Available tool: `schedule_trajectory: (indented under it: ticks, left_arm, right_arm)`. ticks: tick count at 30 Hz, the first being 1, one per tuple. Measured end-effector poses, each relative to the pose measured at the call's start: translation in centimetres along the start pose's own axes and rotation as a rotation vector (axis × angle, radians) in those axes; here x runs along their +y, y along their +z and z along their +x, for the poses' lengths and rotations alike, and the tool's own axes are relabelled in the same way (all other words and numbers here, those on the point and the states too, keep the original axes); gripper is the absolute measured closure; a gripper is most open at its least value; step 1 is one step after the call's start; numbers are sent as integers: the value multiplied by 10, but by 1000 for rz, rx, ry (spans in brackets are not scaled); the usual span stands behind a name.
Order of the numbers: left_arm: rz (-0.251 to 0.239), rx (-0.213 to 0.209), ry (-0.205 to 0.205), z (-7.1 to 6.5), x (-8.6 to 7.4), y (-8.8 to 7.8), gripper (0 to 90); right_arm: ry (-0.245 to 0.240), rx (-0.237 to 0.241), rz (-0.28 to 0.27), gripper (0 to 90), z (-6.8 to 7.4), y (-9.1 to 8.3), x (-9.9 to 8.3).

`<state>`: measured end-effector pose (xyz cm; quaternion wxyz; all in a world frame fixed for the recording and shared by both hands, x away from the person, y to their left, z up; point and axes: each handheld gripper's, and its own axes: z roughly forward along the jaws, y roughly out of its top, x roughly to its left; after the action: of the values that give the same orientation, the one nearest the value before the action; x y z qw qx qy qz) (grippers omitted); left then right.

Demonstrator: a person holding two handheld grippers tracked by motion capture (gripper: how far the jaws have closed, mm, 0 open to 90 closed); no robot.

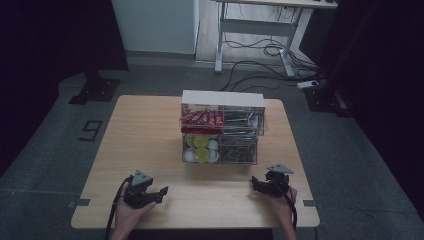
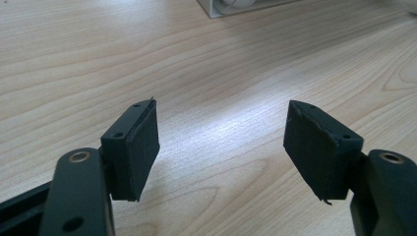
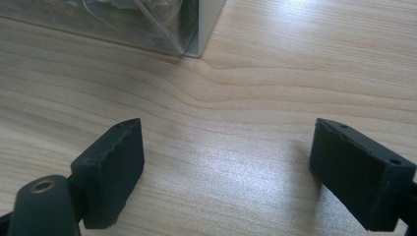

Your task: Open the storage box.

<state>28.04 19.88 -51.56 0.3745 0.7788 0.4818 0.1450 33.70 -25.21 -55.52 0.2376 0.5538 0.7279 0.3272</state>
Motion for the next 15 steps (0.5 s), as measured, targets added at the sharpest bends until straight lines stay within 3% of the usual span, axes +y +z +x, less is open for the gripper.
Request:
schedule_trajectory:
  ticks: [7, 15]
  left_arm:
    - [3, -6, -7, 2, 0, 0, 296]
    - [-11, -8, -7, 0, 1, -4, 295]
  right_arm:
    - [4, -4, -4, 161, 0, -2, -2]
    - [29, -17, -25, 254, -1, -6, -4]
